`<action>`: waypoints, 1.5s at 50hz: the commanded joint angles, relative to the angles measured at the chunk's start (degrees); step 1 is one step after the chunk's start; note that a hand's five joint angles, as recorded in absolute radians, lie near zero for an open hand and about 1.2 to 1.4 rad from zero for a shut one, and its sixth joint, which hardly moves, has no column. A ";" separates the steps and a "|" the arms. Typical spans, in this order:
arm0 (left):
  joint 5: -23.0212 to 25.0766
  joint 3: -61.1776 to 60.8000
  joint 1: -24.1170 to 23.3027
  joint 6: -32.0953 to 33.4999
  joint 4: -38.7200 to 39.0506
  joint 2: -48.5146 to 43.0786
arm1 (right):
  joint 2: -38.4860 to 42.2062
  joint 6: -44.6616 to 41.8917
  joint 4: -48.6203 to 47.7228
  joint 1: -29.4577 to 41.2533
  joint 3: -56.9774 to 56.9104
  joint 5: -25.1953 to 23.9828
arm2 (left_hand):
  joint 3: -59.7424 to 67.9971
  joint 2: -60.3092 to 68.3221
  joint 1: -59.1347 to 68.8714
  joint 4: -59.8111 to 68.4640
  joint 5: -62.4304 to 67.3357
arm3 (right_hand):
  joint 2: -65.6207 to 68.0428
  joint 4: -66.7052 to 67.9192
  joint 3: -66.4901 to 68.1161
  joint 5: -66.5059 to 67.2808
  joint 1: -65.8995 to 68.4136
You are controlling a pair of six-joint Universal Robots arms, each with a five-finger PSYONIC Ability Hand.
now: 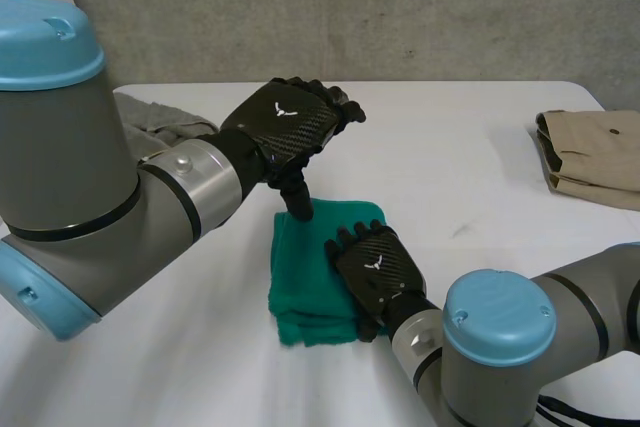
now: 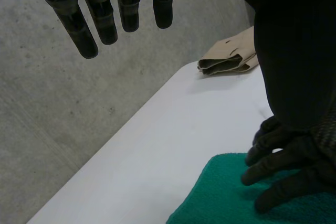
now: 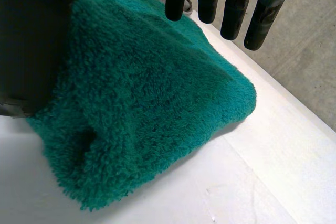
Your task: Fold the laundry.
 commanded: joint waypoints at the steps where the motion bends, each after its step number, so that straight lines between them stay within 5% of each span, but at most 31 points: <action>1: 0.02 -0.11 0.08 -2.09 0.06 -0.16 | 2.98 -0.36 -0.62 -0.08 -2.02 0.17 | 0.30 0.77 0.23 0.58 0.68 | -2.61 -3.44 -2.33 -3.05 -0.12; 6: 0.02 -0.03 0.34 -2.62 0.06 -0.07 | 3.34 -0.36 -1.50 -0.16 -2.72 -0.10 | 0.47 0.94 0.40 0.75 0.85 | -2.61 -3.44 -2.33 -3.05 -0.12; 14: 0.02 -0.11 0.34 -3.23 0.15 0.02 | 4.39 -0.09 -2.38 -0.16 -5.62 -0.36 | 0.64 1.11 0.57 0.92 1.02 | 15.62 14.79 15.90 15.17 18.11; 23: 0.10 -0.20 0.43 -6.05 0.41 0.28 | 6.06 0.44 -2.56 -0.51 -9.05 -2.37 | 1.14 1.61 1.07 1.42 1.52 | 67.35 66.52 67.63 66.91 69.84; 29: 0.10 -0.20 0.43 -6.22 1.55 0.37 | 5.97 0.35 -2.21 -3.67 -10.63 -5.98 | 1.14 1.61 1.07 1.42 1.52 | 67.39 66.56 67.67 66.95 69.88; 33: 0.02 -0.29 0.43 -6.22 1.64 0.37 | 4.92 -0.53 -1.68 -12.28 -10.46 -8.53 | 1.14 1.61 1.07 1.42 1.52 | 67.39 66.56 67.67 66.95 69.88; 46: 0.02 -0.99 0.52 -6.31 1.82 0.28 | 5.00 -16.86 1.40 -33.02 -15.36 -30.40 | 1.14 1.61 1.07 1.42 1.52 | 67.39 66.56 67.67 66.95 69.88; 53: 0.10 -0.90 0.52 -8.24 2.17 0.28 | 8.26 -15.48 1.40 -34.97 -27.31 -31.83 | 1.14 1.61 1.07 1.42 1.52 | 67.39 66.56 67.67 66.95 69.88; 66: -0.16 -0.02 0.17 -9.12 3.58 0.63 | 19.32 2.80 1.66 -42.42 -64.21 -30.42 | 1.48 1.94 1.41 1.76 1.86 | 67.39 66.56 67.67 66.95 69.88; 75: -0.42 0.06 -0.10 -10.97 3.75 1.16 | 28.47 3.60 5.44 -51.40 -73.21 -33.49 | 1.31 1.78 1.24 1.59 1.69 | 67.39 66.56 67.67 66.95 69.88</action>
